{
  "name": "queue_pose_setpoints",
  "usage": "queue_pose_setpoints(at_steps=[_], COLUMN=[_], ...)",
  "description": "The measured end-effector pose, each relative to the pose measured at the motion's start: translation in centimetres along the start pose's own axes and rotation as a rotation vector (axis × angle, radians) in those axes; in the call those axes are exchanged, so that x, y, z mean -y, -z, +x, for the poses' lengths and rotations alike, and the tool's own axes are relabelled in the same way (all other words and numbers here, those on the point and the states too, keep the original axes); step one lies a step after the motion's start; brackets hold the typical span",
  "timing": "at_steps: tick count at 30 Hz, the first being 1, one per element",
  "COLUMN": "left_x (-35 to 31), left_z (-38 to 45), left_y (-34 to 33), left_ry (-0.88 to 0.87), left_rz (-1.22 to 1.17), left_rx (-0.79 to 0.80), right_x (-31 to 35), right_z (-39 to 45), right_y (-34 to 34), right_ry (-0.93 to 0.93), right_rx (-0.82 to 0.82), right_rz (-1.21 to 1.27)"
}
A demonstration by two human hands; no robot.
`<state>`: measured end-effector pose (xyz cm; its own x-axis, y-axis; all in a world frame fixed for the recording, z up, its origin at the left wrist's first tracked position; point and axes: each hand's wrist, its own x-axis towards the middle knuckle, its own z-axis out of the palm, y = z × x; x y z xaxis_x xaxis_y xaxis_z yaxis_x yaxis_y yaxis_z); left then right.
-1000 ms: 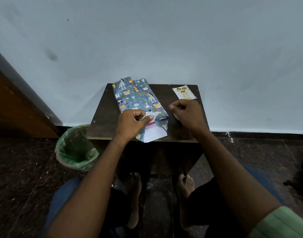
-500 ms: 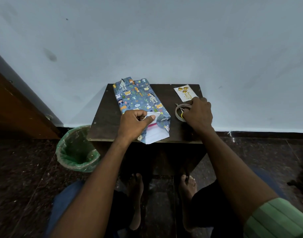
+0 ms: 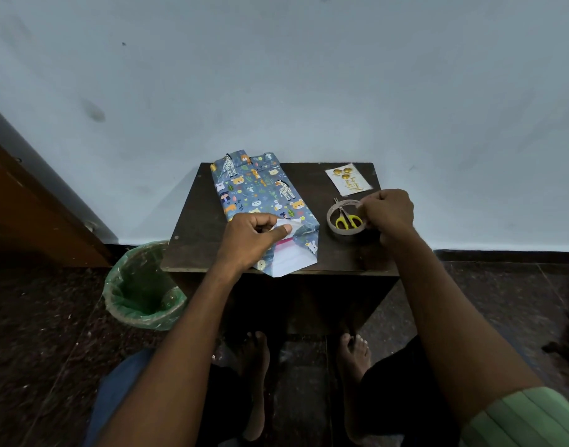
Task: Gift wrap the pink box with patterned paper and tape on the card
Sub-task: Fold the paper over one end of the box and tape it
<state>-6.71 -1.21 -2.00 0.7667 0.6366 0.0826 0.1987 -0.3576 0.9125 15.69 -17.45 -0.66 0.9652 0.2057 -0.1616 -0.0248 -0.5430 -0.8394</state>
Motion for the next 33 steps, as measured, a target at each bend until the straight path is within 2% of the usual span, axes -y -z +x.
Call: queue_pose_setpoints(at_steps=[8, 14, 18, 22, 26, 29, 33], left_x=[-0.4, -0.6, -0.6, -0.6, -0.7, -0.6, -0.8], left_z=[-0.1, -0.1, -0.2, -0.4, -0.4, -0.4, -0.6], left_y=[0.0, -0.1, -0.1, -0.1, -0.1, 0.0, 0.0], left_ry=[0.035, 0.017, 0.01, -0.009, -0.015, -0.017, -0.006], left_rz=[0.042, 0.082, 0.086, 0.098, 0.115, 0.122, 0.109], left_rx=[0.018, 0.032, 0.023, 0.023, 0.026, 0.032, 0.031], right_x=[1.2, 2.2, 2.2, 1.9, 1.0, -0.2, -0.9], right_z=[0.0, 0.3, 0.5, 0.2, -0.8, -2.1, -3.9], right_y=[0.1, -0.5, -1.5, -2.0, -1.1, -0.8, -0.5], right_ry=[-0.118, -0.147, -0.15, -0.043, 0.157, 0.261, 0.292], right_rx=[0.13, 0.031, 0.037, 0.099, -0.002, 0.058, 0.078], right_rz=[0.204, 0.388, 0.416, 0.33, -0.052, -0.303, -0.406])
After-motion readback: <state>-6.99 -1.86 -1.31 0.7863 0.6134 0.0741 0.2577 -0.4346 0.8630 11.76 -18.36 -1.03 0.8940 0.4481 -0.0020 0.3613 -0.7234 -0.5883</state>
